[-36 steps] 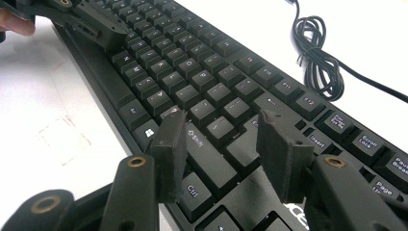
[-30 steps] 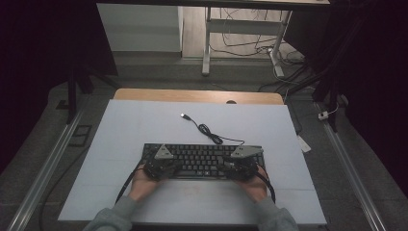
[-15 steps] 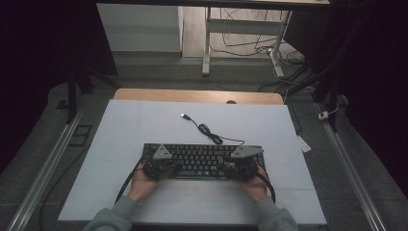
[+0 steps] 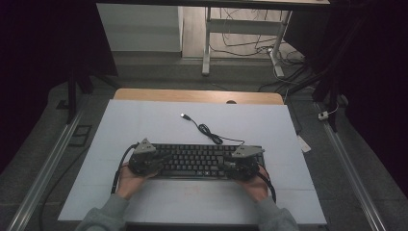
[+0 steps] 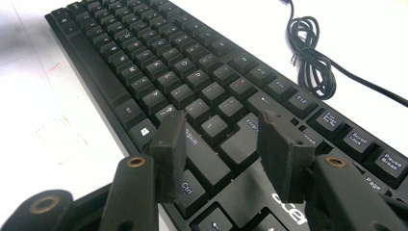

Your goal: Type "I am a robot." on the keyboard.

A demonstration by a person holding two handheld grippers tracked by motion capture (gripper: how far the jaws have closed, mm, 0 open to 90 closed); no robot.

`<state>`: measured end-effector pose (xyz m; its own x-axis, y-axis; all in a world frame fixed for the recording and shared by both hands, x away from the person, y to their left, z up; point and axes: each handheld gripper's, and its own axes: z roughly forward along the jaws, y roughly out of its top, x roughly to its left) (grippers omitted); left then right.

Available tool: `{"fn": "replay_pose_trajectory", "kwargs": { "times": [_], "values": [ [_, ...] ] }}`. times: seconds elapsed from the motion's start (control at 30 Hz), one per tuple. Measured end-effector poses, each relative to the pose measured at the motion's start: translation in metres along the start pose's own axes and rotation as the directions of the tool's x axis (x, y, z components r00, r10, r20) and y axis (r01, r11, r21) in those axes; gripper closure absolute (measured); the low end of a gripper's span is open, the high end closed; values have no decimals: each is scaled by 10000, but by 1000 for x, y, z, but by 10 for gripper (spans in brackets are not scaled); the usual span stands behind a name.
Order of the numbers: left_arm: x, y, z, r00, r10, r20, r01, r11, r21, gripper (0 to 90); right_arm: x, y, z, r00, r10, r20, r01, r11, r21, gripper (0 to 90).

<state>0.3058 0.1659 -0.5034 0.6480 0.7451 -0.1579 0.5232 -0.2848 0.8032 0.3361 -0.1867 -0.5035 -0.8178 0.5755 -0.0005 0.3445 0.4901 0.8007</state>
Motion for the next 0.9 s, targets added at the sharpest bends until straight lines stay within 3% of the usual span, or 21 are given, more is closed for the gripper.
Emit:
{"fn": "replay_pose_trajectory", "kwargs": {
  "times": [0.13,0.27,0.6,0.9],
  "values": [
    [6,-2,-6,9994,-179,-297,180,9998,24,559,0,0,1,10000,10,19,-10,10000,-2,534],
    [9,-5,-8,9984,-236,-514,242,9996,108,475,1,0,1,10000,-38,35,38,10000,34,534],
    [11,-6,-9,9975,-161,-686,179,9995,249,418,0,1,0,10000,-18,-19,18,9999,-138,534],
    [10,-7,-6,9972,-109,-738,137,9992,369,403,3,13,5,9998,-13,-197,4,9989,-463,530]
  ]
}}
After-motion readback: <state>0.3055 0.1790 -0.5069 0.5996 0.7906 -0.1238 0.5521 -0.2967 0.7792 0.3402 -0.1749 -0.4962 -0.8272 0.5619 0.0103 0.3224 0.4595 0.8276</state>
